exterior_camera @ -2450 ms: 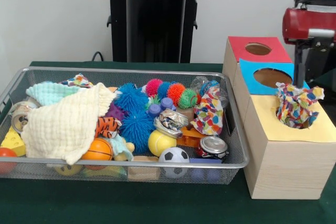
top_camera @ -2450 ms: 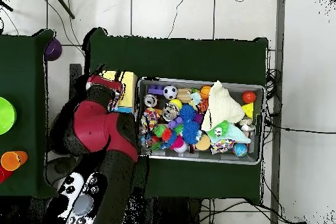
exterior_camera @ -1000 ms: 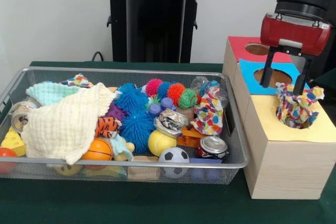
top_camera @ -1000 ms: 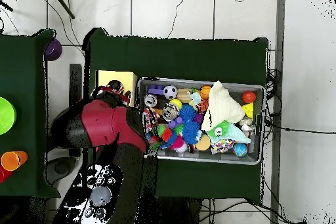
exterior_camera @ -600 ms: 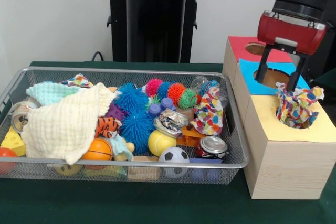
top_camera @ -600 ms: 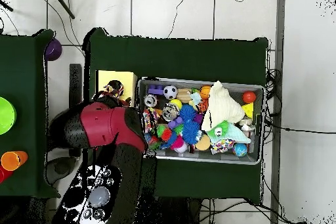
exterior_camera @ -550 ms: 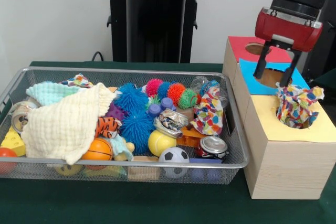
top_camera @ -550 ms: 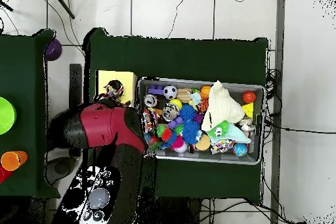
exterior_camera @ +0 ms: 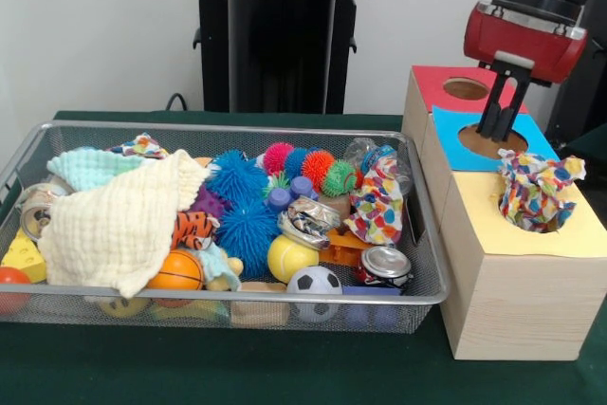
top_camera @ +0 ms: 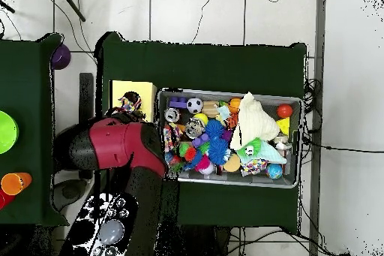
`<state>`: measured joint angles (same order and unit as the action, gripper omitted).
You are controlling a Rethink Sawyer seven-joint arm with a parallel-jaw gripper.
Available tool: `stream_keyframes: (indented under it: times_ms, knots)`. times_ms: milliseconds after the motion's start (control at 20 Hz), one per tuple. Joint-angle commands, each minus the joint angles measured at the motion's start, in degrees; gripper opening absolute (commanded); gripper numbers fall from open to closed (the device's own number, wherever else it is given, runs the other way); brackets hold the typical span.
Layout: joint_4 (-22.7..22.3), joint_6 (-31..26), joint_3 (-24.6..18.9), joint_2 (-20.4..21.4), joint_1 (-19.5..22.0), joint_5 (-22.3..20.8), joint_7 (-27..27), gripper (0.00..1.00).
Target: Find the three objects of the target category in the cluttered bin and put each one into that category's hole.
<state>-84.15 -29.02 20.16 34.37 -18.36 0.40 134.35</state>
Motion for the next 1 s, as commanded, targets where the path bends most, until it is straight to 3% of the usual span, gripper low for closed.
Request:
stream_keyframes:
  times_ms: [50,550,1000]
  knots:
    - [-4.0,-2.1,-6.5,0.5,1.0,0.6,3.4,0.0]
    - [-5.9,2.6,-9.5,0.3,3.4,0.4,2.3,0.0]
    - [-8.7,7.8,-12.6,-0.3,5.5,0.8,5.0,0.0]
